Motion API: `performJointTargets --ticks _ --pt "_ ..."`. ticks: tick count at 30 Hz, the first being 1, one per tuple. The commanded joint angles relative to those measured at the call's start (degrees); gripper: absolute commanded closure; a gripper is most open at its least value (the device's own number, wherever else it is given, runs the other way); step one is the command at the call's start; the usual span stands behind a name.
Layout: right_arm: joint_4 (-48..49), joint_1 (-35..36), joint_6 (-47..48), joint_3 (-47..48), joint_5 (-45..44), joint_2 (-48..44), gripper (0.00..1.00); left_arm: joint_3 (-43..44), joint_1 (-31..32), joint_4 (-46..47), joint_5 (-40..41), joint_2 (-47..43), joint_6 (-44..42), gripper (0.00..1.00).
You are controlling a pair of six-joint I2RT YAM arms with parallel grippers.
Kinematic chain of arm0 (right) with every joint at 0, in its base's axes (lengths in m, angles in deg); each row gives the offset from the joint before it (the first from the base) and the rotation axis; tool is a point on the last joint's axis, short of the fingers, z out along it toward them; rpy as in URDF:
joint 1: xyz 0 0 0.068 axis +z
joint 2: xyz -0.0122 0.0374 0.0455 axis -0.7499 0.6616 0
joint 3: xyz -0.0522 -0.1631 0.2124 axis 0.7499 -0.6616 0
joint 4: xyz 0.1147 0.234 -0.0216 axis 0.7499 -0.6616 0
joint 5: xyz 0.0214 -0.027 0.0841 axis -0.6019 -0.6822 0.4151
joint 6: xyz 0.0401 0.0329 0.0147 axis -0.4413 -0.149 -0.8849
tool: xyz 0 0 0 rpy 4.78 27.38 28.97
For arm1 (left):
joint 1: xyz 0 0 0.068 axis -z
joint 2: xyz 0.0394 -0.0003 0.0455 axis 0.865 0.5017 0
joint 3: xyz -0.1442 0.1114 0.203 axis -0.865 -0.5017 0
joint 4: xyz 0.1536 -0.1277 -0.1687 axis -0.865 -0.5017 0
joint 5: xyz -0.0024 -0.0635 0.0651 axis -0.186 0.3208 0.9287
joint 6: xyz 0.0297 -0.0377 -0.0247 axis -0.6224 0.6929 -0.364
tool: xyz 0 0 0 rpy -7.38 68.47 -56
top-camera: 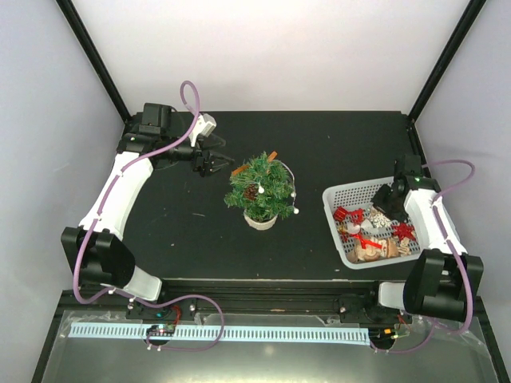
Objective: Decorate the small christmas tree
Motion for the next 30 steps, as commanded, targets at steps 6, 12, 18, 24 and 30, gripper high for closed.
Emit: performJointTargets --ticks 6,12,18,24,30 --pt "4.0 0.3 -2.4 -0.1 1.6 7.9 0.63 0.5 0.4 0.2 -2.1 1.3 1.0 0.01" --pt "6.3 0.3 -1.9 2.5 0.3 15.1 0.63 0.1 0.4 0.1 -1.7 1.1 0.9 0.01" --pt "7.0 -0.6 -1.6 5.6 -0.9 18.9 0.64 0.0 0.4 -0.1 -1.3 1.1 0.7 0.01" --pt "7.2 -1.2 -1.2 6.4 -2.0 21.0 0.64 -0.9 0.4 0.0 -0.8 1.1 0.4 0.01" --pt "7.9 -3.5 -0.6 6.2 -2.2 22.2 0.64 -0.5 0.4 0.0 -0.6 1.6 0.3 0.01"
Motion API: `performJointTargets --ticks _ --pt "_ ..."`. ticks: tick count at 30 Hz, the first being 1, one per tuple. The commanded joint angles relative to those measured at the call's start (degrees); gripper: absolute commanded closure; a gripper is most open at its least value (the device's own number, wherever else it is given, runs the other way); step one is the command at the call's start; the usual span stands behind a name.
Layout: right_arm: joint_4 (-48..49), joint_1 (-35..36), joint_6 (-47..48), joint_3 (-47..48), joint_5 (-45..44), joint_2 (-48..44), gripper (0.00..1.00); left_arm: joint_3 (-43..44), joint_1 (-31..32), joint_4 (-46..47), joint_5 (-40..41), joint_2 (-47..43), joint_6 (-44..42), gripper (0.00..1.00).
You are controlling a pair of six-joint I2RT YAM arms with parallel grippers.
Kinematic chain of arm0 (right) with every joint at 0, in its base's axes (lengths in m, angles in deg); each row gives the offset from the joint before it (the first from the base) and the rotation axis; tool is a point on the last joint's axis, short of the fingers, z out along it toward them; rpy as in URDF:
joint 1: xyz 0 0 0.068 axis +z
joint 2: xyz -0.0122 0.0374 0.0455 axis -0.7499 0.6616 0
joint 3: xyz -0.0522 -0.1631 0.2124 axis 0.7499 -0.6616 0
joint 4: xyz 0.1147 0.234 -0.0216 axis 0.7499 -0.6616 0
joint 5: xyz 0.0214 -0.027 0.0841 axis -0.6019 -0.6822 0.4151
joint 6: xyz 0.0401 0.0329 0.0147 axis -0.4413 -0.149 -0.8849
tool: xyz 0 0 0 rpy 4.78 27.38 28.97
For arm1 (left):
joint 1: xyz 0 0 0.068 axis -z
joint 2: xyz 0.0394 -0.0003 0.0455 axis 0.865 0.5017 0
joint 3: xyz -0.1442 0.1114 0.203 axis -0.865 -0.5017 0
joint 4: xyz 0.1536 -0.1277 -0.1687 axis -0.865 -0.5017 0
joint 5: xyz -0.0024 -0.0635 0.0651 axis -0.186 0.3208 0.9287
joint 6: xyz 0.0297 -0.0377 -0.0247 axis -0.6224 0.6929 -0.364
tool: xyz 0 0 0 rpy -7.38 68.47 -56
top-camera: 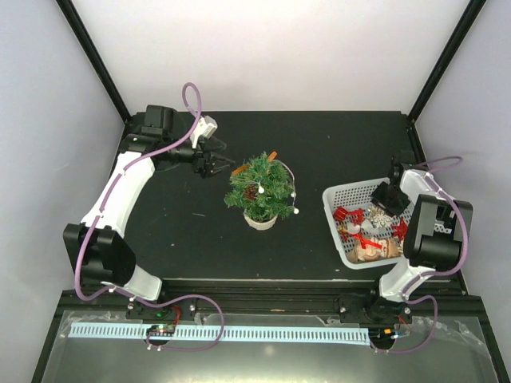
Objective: Decorate the small christmas tree
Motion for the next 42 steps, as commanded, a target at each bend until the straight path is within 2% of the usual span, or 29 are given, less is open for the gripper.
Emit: performJointTargets --ticks 1,7,15,20,31,42 --pt "1.3 -1.1 0.7 0.8 -1.7 1.2 0.64 0.8 0.4 -0.1 -0.1 0.9 -0.2 0.01" --pt "2.2 -1.8 1.3 0.2 -1.6 2.1 0.68 1.1 0.4 -0.2 -0.1 1.5 -0.3 0.01" --pt "2.9 -1.9 2.3 0.3 -0.8 2.9 0.84 1.5 0.5 -0.5 -0.2 2.0 -0.3 0.01" --pt "3.0 -1.9 3.0 0.1 -0.6 2.7 0.9 2.3 0.7 -1.5 -0.3 2.1 -0.8 0.01" --pt "0.8 -1.9 2.3 -0.5 0.2 -3.2 0.92 3.1 1.6 -1.8 -0.4 2.2 -0.5 0.01" --pt "-3.3 -1.7 -1.8 -4.5 4.5 -18.4 0.92 3.9 2.2 -2.6 -0.5 1.6 -1.0 0.01"
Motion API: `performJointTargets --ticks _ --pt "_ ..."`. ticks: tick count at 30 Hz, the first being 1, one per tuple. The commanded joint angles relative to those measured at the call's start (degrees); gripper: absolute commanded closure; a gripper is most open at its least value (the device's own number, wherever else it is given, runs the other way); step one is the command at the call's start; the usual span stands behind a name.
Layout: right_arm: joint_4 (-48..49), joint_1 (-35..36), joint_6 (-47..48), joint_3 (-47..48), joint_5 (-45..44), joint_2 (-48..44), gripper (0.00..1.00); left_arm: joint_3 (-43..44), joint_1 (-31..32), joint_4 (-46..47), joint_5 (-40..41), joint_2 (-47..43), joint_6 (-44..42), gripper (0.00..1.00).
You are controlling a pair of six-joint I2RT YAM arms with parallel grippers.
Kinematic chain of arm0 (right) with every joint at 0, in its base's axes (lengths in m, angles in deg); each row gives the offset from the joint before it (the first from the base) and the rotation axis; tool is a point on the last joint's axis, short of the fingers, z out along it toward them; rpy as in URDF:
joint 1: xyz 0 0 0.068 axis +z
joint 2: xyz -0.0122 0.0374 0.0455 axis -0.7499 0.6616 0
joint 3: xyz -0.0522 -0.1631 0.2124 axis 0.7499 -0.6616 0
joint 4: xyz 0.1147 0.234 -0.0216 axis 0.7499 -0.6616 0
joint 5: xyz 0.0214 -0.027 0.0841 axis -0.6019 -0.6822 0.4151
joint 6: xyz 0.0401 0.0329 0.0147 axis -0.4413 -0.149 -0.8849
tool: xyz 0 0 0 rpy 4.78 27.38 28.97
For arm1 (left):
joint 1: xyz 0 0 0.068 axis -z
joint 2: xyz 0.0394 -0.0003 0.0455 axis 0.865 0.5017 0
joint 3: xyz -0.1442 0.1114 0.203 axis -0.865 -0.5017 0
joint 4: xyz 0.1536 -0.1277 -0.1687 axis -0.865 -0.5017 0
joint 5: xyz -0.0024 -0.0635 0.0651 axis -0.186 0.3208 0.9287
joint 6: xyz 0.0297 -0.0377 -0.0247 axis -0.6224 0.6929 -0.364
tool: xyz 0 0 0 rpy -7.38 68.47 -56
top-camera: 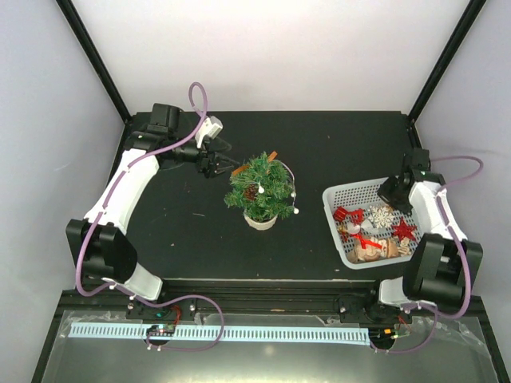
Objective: Decorate the small christmas tree
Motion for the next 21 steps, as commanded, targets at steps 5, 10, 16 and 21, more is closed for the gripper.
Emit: performJointTargets --ticks 5,10,16,21 --pt "-4.4 2.3 -3.8 -6.4 4.8 -11.7 0.92 0.5 0.4 -0.2 -0.5 -0.7 -0.5 0.01" --pt "-5.7 4.7 -6.4 -7.3 7.7 -16.8 0.92 0.9 0.7 -0.1 -0.8 -0.2 0.1 0.01" --pt "-5.5 10.6 -9.2 -5.5 11.0 -22.9 0.91 2.7 1.2 -0.6 -0.8 1.4 0.4 0.01" --pt "-8.0 21.7 -10.1 -0.2 9.2 -23.1 0.9 2.3 1.6 -0.4 -0.4 1.6 0.2 0.01"
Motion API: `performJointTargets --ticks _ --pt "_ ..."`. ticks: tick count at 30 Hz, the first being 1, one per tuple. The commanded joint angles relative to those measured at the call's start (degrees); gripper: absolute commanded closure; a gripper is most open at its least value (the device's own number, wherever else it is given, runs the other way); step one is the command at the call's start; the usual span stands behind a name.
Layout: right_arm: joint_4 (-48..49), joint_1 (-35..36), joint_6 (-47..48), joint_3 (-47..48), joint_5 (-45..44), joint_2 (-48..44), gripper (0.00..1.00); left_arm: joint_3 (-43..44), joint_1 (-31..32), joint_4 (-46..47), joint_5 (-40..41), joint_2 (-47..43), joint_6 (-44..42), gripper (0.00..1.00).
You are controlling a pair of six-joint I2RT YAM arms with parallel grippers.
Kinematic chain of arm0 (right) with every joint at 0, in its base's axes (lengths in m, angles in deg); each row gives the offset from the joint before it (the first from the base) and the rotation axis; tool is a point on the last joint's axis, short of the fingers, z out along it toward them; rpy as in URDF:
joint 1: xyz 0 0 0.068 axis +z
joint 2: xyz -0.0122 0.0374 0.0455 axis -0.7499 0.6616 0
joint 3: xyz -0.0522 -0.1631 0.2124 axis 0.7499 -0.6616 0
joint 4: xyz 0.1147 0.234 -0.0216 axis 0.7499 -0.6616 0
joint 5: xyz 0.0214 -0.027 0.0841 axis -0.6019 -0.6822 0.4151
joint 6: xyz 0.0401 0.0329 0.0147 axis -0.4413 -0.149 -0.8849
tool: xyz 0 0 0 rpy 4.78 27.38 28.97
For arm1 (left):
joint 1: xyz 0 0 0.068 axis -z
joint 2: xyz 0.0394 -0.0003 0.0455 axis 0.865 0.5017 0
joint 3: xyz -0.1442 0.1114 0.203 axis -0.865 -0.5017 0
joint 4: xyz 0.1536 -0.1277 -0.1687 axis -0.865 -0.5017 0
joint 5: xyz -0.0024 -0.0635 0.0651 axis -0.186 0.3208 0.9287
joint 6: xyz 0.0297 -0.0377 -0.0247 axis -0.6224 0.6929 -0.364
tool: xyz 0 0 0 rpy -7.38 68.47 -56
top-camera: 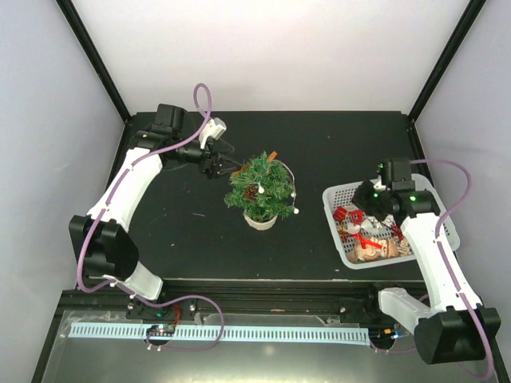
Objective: Decorate the small christmas tree
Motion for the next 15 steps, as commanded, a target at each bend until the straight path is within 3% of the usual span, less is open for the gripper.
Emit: performJointTargets --ticks 1,9,15 --pt "-1.5 8.8 -2.0 5.2 0.4 -0.2 0.9 2.0 0.5 0.0 -0.3 0.4 0.1 0.01" --pt "-1.2 20.3 -1.6 12.1 -0.1 2.7 0.9 0.9 0.6 0.1 0.8 -0.1 -0.5 0.01" --pt "-3.6 29.7 2.3 24.7 -3.1 11.5 0.89 1.0 0.5 0.3 1.2 0.1 -0.4 0.01"
